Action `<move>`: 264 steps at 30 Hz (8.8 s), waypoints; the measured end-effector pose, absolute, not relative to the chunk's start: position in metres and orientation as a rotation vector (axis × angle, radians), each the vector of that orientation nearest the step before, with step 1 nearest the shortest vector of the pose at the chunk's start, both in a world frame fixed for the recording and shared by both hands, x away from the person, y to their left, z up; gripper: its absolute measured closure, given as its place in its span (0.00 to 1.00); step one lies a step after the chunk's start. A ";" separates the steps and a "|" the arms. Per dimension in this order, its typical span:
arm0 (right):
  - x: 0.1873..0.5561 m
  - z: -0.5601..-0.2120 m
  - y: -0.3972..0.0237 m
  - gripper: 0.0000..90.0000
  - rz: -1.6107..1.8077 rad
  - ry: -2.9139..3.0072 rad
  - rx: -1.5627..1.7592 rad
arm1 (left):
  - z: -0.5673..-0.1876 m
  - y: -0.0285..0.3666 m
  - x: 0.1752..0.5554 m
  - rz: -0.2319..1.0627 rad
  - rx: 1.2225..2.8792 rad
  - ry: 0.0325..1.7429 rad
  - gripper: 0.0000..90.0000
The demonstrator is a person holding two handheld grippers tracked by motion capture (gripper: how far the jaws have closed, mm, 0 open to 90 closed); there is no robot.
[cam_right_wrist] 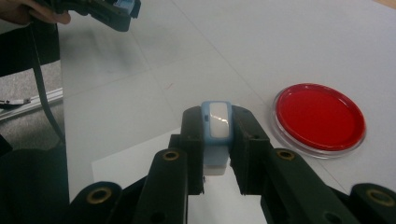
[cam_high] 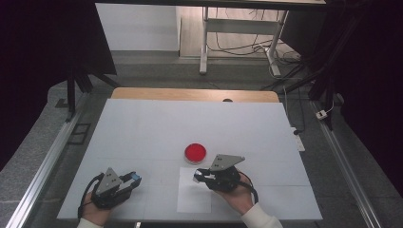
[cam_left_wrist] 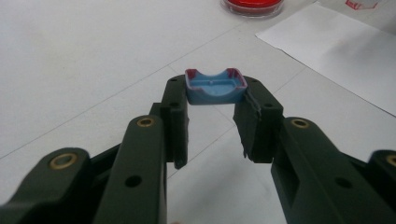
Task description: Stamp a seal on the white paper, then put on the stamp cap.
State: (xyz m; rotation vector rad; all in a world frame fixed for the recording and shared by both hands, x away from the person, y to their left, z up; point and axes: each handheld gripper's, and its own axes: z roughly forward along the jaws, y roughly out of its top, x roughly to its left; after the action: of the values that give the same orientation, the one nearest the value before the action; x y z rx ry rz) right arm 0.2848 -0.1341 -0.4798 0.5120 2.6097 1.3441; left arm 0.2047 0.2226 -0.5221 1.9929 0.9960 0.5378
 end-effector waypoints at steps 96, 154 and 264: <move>0.287 -0.506 -0.115 0.84 1.113 2.714 0.478 | -0.523 0.221 0.204 0.536 2.003 0.995 0.73; 0.290 -0.492 -0.131 0.84 1.296 2.665 0.523 | -0.523 0.222 0.202 0.546 1.995 0.997 0.73; 0.296 -0.462 -0.195 0.84 1.588 2.284 0.798 | -0.501 0.123 0.252 0.457 2.075 0.762 0.73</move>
State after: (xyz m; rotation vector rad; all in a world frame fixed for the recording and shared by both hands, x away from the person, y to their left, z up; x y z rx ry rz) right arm 0.2962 -0.1947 -0.4623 0.7984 2.2836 1.5881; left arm 0.2518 0.1231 -0.5008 2.0753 0.7617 0.4571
